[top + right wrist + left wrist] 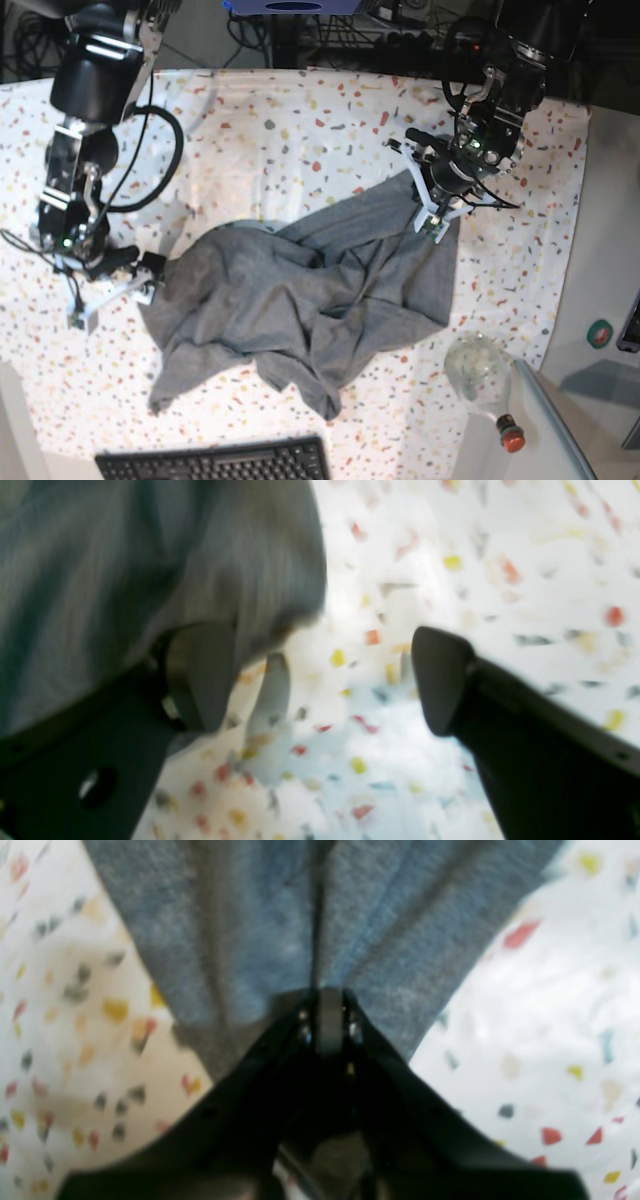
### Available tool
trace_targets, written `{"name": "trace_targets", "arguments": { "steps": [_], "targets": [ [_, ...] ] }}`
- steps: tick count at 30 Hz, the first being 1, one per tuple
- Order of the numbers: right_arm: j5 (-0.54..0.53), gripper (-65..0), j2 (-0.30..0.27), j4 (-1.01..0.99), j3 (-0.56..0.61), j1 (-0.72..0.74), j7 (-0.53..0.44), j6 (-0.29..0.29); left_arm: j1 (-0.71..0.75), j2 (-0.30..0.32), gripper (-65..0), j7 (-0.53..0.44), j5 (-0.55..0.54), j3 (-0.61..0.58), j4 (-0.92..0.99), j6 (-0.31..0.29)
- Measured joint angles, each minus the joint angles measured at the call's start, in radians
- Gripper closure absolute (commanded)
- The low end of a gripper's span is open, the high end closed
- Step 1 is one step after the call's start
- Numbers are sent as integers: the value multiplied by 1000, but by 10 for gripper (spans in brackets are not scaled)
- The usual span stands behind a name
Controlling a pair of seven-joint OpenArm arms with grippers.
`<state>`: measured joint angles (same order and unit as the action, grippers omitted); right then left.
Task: Layout the t-shirt on the table in an organized manner, then fold the t-shirt properly
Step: 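Lift the shirt with both grippers and lay it back down, then pull the shirt edges apart with both grippers to flatten it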
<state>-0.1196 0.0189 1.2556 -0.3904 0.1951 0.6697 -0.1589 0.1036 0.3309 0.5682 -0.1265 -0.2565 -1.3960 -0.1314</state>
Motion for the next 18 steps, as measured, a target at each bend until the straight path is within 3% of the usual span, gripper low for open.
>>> {"name": "trace_targets", "arguments": {
  "steps": [4, 12, 14, 16, 18],
  "targets": [
    [-95, -510, -61, -179, 2, 96, -15, 18, 26, 17, 0, -12, -16, -2, -14, -10],
    [-103, -510, -12, -237, 8, 56, -6, 15, 50, 22, 0, -34, -13, -1, -19, -8],
    [-102, -504, -13, -236, 27, 42, -23, -8, 57, 31, 0, -35, -13, -1, -23, -8],
    [-86, -425, -16, -235, 68, 42, -14, -50, 68, 44, 0, -29, -14, 0, -38, -10],
    [-97, -218, -2, -235, 83, 39, -11, -80, 79, 49, 0, -8, -8, -2, -61, -10]
  ]
}}
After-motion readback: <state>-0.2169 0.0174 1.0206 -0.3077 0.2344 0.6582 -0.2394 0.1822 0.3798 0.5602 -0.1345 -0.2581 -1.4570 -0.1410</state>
